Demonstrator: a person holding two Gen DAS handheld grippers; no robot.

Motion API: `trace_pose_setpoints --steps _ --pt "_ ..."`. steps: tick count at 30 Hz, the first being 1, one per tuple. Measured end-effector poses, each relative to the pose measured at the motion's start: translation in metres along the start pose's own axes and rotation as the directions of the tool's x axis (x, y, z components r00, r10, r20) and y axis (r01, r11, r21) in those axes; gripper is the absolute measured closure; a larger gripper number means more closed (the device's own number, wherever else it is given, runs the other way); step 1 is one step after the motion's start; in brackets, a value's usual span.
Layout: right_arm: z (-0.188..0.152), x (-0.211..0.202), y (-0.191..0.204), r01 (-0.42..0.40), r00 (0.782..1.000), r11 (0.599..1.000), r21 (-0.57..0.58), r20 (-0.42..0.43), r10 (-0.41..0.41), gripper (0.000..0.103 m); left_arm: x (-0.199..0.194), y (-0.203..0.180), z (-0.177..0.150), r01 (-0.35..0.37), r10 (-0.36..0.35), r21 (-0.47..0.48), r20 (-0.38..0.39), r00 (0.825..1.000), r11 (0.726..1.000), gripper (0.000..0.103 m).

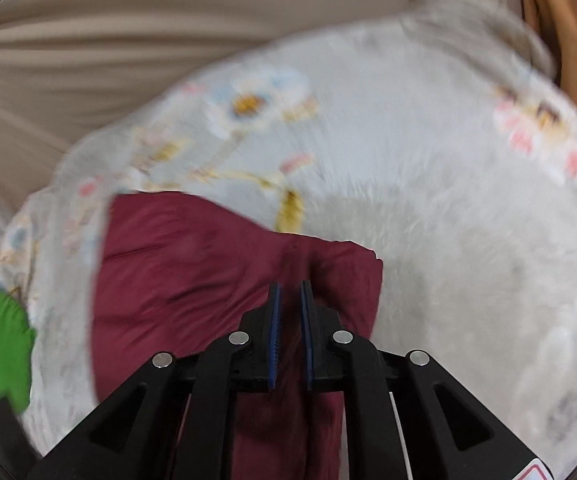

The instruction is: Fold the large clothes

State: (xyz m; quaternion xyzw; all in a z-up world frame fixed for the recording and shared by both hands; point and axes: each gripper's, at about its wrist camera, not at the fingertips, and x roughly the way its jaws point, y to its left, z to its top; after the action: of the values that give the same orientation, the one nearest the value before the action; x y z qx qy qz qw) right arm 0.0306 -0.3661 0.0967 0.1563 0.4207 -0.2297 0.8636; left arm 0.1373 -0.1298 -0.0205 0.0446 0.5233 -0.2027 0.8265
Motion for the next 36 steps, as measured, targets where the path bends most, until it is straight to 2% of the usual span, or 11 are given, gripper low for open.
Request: trace_pose_setpoints --steps 3,6,8,9,13,18,22,27,30,33,36 --pt "-0.027 -0.04 0.014 -0.052 0.998 0.998 -0.034 0.015 0.053 0.09 -0.03 0.019 0.0 0.039 -0.037 -0.04 0.051 0.998 0.998 0.022" --pt "-0.068 -0.053 0.037 -0.092 0.995 0.991 -0.095 -0.035 0.089 0.09 -0.047 0.034 0.001 0.004 0.0 -0.051 0.09 0.996 0.999 0.022" --pt "-0.089 -0.049 0.048 -0.089 0.994 0.986 -0.141 -0.073 0.08 0.092 -0.047 0.043 0.0 -0.03 0.035 -0.061 0.076 0.996 0.998 0.022" --pt "-0.102 -0.042 0.052 -0.062 0.995 0.983 -0.174 -0.093 0.047 0.092 -0.043 0.049 0.0 -0.046 0.051 -0.066 0.067 0.996 0.997 0.022" --pt "-0.121 -0.023 0.036 0.016 0.991 0.984 -0.177 -0.126 -0.039 0.099 -0.018 0.058 -0.008 -0.106 0.107 -0.075 0.004 0.994 0.992 0.021" --pt "-0.133 0.003 0.008 0.029 0.98 0.994 -0.105 -0.191 -0.049 0.102 0.005 0.061 -0.015 -0.081 0.079 -0.096 -0.026 0.997 0.992 0.02" --pt "-0.144 0.023 -0.001 0.032 0.976 0.996 -0.089 -0.21 -0.05 0.103 0.014 0.055 -0.012 -0.107 0.106 -0.051 -0.028 0.994 0.993 0.019" --pt "-0.144 0.029 -0.004 0.032 0.975 0.996 -0.084 -0.217 -0.049 0.103 0.021 0.054 -0.011 -0.12 0.118 -0.043 -0.033 0.992 0.992 0.018" --pt "-0.134 0.017 -0.007 0.041 0.974 0.999 -0.012 -0.223 -0.042 0.103 0.02 0.054 -0.01 -0.122 0.121 -0.04 -0.035 0.992 0.992 0.018" --pt "-0.11 -0.016 -0.005 0.023 0.991 0.999 0.036 -0.129 -0.019 0.102 0.018 0.052 -0.01 -0.122 0.12 -0.034 -0.035 0.992 0.992 0.018" --pt "-0.083 -0.023 -0.001 0.01 0.996 0.999 0.041 -0.087 -0.006 0.097 0.019 0.052 -0.009 -0.118 0.117 -0.039 -0.043 0.992 0.992 0.018"
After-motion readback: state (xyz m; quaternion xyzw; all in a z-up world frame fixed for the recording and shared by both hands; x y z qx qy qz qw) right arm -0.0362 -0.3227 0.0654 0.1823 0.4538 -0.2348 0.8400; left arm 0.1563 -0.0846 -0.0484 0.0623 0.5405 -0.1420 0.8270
